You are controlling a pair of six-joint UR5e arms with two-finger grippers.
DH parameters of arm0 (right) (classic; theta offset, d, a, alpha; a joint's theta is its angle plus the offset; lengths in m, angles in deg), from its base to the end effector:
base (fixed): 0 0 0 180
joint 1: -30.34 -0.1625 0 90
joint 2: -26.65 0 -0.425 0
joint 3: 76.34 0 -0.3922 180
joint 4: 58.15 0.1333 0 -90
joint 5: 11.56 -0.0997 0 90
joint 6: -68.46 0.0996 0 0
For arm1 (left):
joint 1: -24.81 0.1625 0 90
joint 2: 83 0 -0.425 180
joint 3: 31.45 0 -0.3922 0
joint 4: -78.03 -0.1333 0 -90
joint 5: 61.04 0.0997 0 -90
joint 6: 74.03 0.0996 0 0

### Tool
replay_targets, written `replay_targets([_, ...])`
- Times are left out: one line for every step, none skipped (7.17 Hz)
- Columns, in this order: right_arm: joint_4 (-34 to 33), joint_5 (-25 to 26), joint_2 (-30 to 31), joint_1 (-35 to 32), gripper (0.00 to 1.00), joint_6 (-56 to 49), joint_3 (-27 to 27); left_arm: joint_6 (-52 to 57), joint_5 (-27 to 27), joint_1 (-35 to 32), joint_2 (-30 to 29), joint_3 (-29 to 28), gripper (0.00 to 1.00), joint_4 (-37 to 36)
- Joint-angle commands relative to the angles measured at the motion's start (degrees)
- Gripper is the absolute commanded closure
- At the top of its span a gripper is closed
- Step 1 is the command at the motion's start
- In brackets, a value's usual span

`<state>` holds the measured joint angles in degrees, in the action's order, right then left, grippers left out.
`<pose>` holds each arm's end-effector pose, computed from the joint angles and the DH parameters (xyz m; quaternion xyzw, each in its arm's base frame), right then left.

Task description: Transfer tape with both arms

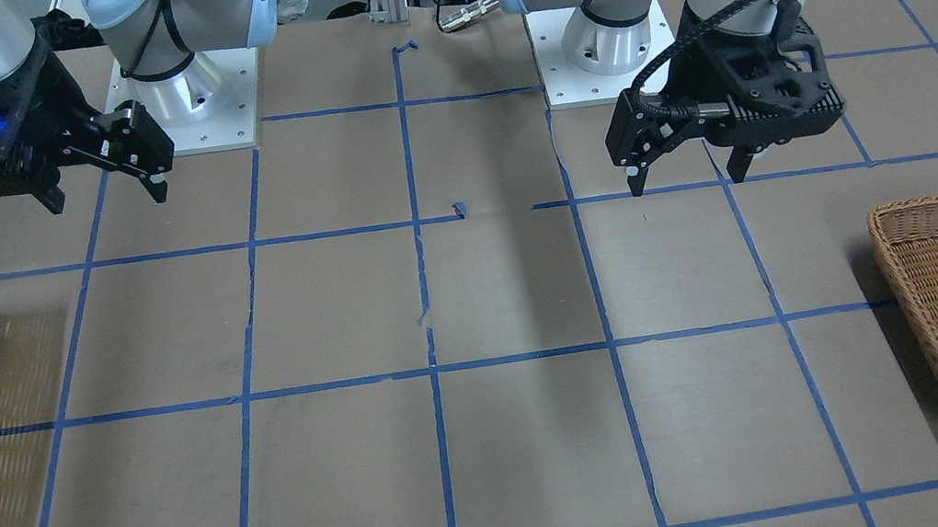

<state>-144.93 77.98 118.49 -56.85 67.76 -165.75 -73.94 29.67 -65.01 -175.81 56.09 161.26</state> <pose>0.1106 -0.4825 0.5029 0.0184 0.9998 0.0068 0.0042 -0.1304 -0.5237 0.4968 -0.0011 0.9984 -0.0560 0.0063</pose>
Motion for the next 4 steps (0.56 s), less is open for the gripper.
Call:
replay_targets([0.0, 0.2, 0.0, 0.1, 0.00, 0.0, 0.4, 0.0, 0.0, 0.0, 0.0, 0.0, 0.00, 0.0])
replay_targets([0.0, 0.2, 0.1, 0.0, 0.00, 0.0, 0.1, 0.0, 0.0, 0.0, 0.0, 0.0, 0.00, 0.0])
replay_targets([-0.1, -0.1, 0.0, 0.0, 0.00, 0.1, -0.2, 0.0, 0.0, 0.0, 0.0, 0.0, 0.00, 0.0])
replay_targets([-0.2, 0.1, 0.0, 0.0, 0.00, 0.0, -0.2, 0.0, 0.0, 0.0, 0.1, 0.0, 0.00, 0.0])
